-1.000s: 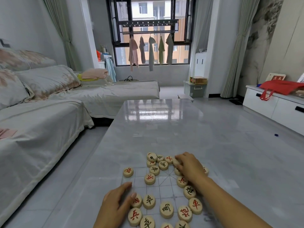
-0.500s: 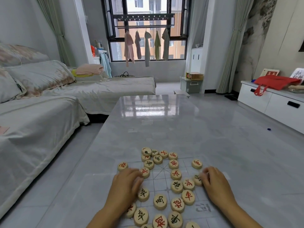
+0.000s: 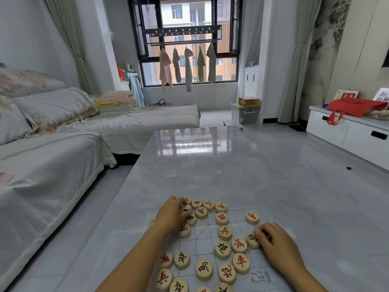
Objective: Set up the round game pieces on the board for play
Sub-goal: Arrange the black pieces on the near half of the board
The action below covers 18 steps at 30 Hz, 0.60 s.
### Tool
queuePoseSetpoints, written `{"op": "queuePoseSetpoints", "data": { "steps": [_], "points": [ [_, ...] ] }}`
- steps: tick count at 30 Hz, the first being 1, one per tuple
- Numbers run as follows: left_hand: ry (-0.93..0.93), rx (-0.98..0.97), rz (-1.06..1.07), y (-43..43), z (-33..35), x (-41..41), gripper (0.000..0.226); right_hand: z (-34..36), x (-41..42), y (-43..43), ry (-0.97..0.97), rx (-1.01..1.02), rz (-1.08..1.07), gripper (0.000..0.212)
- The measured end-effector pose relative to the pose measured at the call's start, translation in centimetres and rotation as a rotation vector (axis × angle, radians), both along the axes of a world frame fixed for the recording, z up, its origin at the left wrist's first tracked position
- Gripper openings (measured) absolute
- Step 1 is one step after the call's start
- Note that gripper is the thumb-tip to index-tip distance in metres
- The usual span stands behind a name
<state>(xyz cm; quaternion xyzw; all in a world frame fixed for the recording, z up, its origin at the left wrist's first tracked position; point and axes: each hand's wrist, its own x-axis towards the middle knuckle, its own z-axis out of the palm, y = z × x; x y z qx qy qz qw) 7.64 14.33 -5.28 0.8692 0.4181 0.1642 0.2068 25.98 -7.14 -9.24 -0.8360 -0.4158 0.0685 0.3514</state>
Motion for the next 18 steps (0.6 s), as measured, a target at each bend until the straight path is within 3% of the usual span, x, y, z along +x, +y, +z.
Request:
{"op": "queuePoseSetpoints", "data": {
  "steps": [3,5,7,10,13,16,18],
  "points": [
    [-0.305,-0.244,0.056,-1.2,0.6,-4.3,0.022,0.3,-0.3,-0.3,-0.003,0.001,0.022,0.015],
    [-0.388,-0.334,0.138,-1.8,0.3,-7.7,0.023,0.6,-0.6,-0.5,-0.021,-0.01,0.05,0.01],
    [-0.321,-0.351,0.215,-2.5,-0.2,-10.5,0.029,0.9,-0.9,-0.6,-0.045,-0.011,0.078,0.011],
    [-0.133,-0.406,0.142,-3.4,-0.8,-11.9,0.032,1.1,-1.1,-0.8,-0.077,-0.037,0.125,0.014],
    [-0.068,-0.258,0.158,-3.2,-1.2,-11.3,0.008,0.8,-0.8,-0.7,0.006,0.023,0.11,0.011],
    [-0.118,-0.116,0.219,-2.4,-1.7,-10.4,0.035,0.5,-0.4,-0.4,0.08,0.169,0.004,0.022],
    [-0.056,-0.062,0.198,-2.0,-2.1,-9.3,0.044,0.3,-0.2,-0.2,0.028,0.098,-0.014,0.038]
  ]
}}
